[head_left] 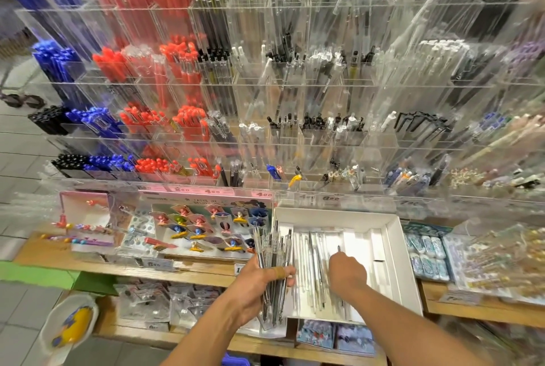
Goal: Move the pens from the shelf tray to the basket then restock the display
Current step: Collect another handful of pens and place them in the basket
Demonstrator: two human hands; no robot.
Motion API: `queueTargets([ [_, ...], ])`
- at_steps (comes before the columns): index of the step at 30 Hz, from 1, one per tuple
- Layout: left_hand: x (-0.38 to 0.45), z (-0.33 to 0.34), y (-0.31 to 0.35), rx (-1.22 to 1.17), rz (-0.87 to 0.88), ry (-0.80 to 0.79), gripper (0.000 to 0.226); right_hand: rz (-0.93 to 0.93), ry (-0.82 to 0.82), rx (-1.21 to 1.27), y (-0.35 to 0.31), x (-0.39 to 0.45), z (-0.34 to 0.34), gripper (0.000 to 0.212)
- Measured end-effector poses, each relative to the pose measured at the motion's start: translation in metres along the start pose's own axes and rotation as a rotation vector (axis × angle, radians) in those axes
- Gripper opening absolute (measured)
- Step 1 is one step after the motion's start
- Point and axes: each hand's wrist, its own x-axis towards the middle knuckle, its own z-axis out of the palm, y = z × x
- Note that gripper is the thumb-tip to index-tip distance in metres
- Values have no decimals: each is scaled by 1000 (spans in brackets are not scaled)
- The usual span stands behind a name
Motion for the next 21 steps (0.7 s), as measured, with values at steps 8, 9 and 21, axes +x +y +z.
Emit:
queueTargets([
  [8, -8, -2, -15, 4, -14, 73, 73, -2, -49, -32, -6, -9, 6, 18],
  [9, -9, -2, -16, 4, -11, 81, 72, 11, -54, -6, -6, -10, 5, 19],
  [21, -7, 8, -7, 39, 5, -4, 60, -258, -106, 375, 52, -60, -63, 17],
])
